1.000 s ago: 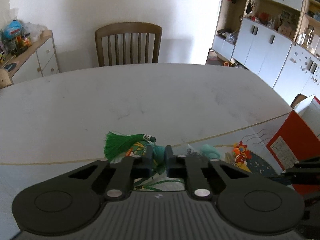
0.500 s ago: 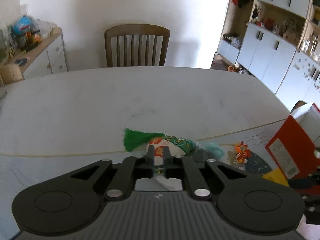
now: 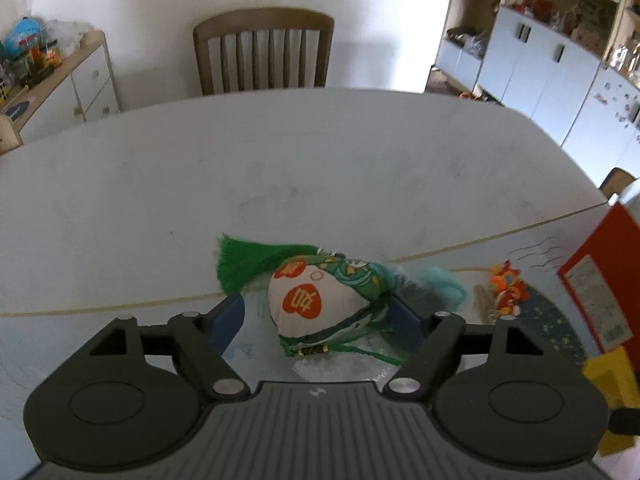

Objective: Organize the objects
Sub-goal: 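Lift and carry the pouch with the left gripper while the right gripper carries the yellow box into the shoebox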

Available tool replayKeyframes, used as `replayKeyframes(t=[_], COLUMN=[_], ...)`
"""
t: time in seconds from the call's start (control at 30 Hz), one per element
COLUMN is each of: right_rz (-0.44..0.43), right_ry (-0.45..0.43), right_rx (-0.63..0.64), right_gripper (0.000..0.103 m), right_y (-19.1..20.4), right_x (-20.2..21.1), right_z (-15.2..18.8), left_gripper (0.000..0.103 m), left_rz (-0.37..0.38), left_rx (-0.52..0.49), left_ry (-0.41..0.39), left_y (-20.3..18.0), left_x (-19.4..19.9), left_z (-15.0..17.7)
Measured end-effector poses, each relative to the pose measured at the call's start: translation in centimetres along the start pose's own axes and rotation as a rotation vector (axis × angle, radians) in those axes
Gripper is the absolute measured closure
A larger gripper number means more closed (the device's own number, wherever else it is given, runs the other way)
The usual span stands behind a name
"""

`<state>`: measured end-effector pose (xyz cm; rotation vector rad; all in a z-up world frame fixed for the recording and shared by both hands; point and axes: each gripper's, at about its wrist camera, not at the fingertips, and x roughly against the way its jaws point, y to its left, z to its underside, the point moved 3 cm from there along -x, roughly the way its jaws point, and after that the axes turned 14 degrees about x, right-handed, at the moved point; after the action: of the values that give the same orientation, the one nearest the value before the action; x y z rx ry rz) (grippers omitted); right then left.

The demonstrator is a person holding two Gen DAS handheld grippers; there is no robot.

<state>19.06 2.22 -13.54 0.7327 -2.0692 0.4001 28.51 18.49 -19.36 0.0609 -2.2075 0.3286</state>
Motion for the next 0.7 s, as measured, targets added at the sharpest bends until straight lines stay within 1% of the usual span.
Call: replayKeyframes(t=[0.2,0.3,0.33,0.37,0.4,0.43,0.53,0.7], right_rz=[0.012,0.016,0.017,0.018,0.017,0.018,0.014,0.002], right_ry=[0.01,0.016,0.017,0.018,0.018,0.018,0.014,-0.008], right_rx=[0.001,0.002,0.002,0.002,0.003,0.005,0.013,0.022], right_gripper=[0.075,0.075,0.075,0.075,0.075,0.075,0.075,0.075], right_y=[0.2,0.2,0.1,0.2,0.2,0.2,0.3,0.4], right_x=[0.1,0.0,0.0,0.0,0.0,0.0,0.1,0.9], right_z=[0.4,0.5,0.6,0.6,0.6,0.5,0.4,0.1], left_gripper=[0.024,0.025,0.036,0.043,0.044,0.047,0.051,0.052], left_rz=[0.035,0.05,0.058,0.066,0.061,0.055,0.019,0.033], left_rx=[0.043,0.047,0.047,0.045,0.043,0.033,-0.014,-0.01], left_ry=[0.013,0.007,0.003,0.004,0.001,-0.006,-0.027,-0.056], left_y=[0.5,0.8,0.9,0.9,0.9,0.8,0.4,0.7], left_x=[-1.2,-1.3,-1.3,-1.2,-1.2,-1.0,-0.6,1.4], left_z=[0.0,-0.1,-0.1,0.0,0.0,0.1,0.4,0.6])
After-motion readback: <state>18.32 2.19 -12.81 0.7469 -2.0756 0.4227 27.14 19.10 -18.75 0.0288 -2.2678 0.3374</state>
